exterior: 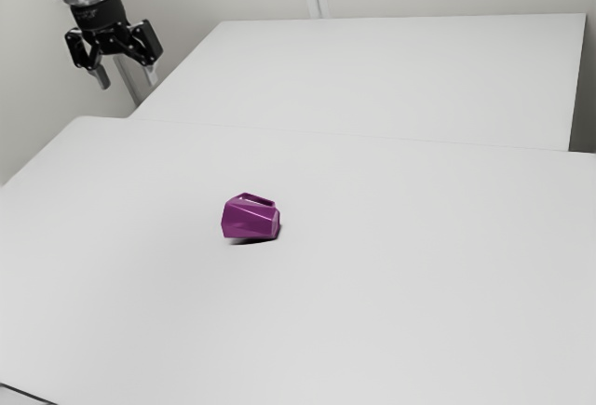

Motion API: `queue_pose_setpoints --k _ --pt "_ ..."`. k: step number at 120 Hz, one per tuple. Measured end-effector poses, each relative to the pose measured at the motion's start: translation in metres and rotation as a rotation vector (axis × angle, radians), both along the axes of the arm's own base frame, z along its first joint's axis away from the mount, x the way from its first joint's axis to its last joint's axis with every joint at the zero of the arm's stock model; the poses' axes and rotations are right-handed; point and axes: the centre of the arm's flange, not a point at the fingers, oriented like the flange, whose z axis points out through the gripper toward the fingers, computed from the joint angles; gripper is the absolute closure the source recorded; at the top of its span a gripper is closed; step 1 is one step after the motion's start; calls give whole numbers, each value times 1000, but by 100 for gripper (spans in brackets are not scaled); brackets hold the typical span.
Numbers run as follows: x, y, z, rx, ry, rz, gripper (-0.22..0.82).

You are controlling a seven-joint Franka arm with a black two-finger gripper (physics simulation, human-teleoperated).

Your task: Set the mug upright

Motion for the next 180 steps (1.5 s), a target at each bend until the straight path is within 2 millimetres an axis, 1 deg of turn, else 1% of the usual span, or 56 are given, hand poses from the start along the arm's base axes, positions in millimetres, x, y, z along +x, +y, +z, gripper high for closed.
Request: queue_pose_setpoints --k 12,16,23,28,32,36,44,51,58,65,71,78,87,92,100,109,115,137,146,159,180 --pt "1 -13 1 -13 -5 -25 0" --pt "3 -17 -2 -18 -4 -33 0" --pt "8 -22 -10 -25 2 -42 0" --pt "17 -21 -24 -41 15 -37 0" --pt "23 -14 -41 -67 33 -21 0" --pt "27 -2 -64 -106 53 4 0" --pt "30 26 -119 -213 91 63 0" --pt "27 44 -164 -330 101 115 0" --pt "26 52 -212 -463 101 165 0" --pt "31 58 -254 -590 84 215 0" --pt "37 62 -280 -674 53 248 0" --pt "42 70 -299 -737 7 270 0" --pt "46 85 -319 -789 -50 289 0" --pt "47 93 -327 -808 -79 293 0" --pt "41 101 -343 -846 -107 304 0" --pt "37 102 -356 -890 -141 299 0" --pt "37 103 -369 -922 -155 298 0" --pt "38 95 -406 -1038 -205 283 0" --pt "38 92 -412 -1078 -230 269 0" --pt "30 84 -424 -1149 -251 268 0" --pt "29 76 -421 -1212 -299 219 0"
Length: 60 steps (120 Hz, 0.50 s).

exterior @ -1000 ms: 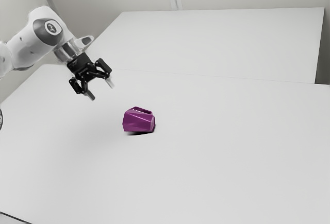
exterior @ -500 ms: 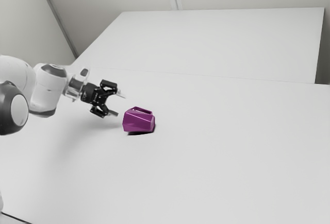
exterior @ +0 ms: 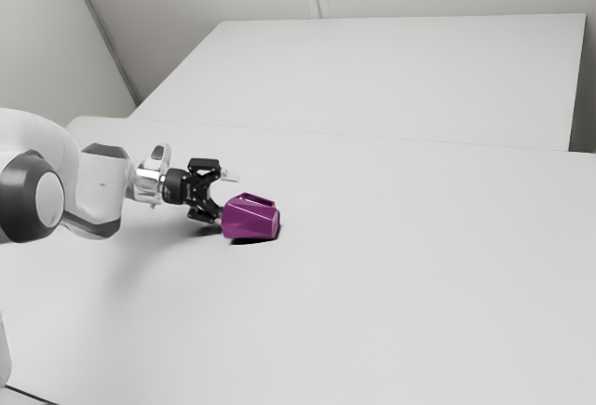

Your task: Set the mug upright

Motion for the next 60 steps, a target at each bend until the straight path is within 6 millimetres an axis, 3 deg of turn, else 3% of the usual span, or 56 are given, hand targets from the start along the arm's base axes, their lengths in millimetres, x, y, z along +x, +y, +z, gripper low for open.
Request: queue_pose_setpoints --k 16,41,60 --pt "3 -11 0 -23 -44 -15 5" --pt "7 -27 0 -45 -90 -37 50" --pt "9 -32 0 -50 -110 -47 67"
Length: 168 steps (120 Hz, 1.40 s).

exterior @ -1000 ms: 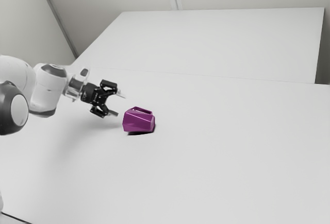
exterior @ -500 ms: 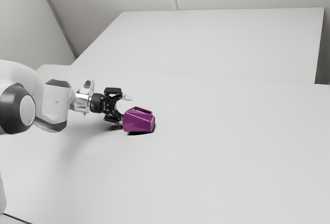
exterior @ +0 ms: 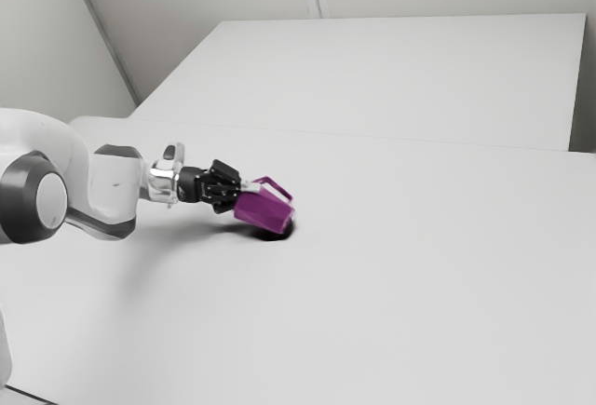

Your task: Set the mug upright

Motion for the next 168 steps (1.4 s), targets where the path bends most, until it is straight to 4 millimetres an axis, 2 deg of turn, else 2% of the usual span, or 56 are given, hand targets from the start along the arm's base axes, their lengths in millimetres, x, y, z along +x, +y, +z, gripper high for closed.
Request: queue_pose_setpoints --k 31,44,49,60,77,85,93,103,111,120,135,168 --pt "2 0 8 8 -29 -7 76" --pt "10 -3 31 25 -72 -15 77" --pt "15 -3 43 41 -96 -23 77" --pt "33 -6 88 152 -170 -94 78" --pt "61 -21 159 477 -254 -300 78" --pt "66 -34 178 652 -258 -406 78" --pt "64 -46 186 819 -236 -499 79" --pt "58 -61 183 994 -193 -586 79" --pt "51 -70 167 1092 -151 -619 79" --pt "42 -73 147 1158 -112 -611 78" --pt "30 -79 129 1215 -80 -548 78" --pt "22 -78 125 1251 -33 -390 79"
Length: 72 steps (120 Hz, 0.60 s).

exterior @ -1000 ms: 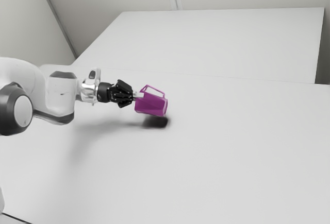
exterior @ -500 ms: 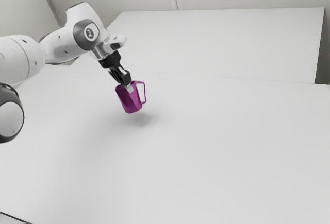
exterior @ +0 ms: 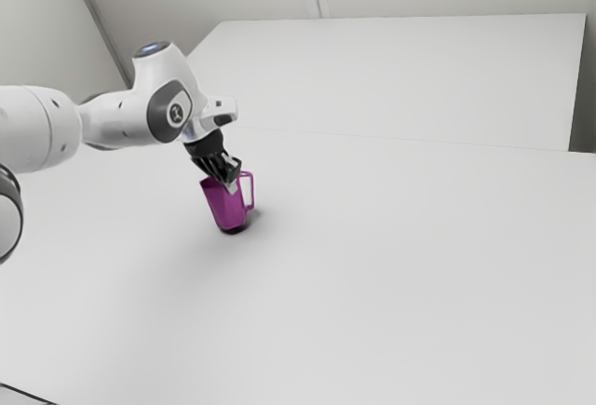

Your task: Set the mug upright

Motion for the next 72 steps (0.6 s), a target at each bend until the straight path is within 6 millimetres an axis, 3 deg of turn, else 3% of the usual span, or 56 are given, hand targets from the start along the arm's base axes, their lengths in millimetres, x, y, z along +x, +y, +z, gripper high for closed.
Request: queue_pose_setpoints --k 7,27,42,48,56,72 --pt "-3 0 -3 0 -2 25 77" --pt "-3 0 -1 -3 -16 90 40" --pt "-5 0 16 -9 -36 133 22" --pt "-11 -1 39 -16 -49 146 18" --pt "-26 -4 85 -30 -65 158 13" --pt "-35 -21 199 -41 -112 151 7"
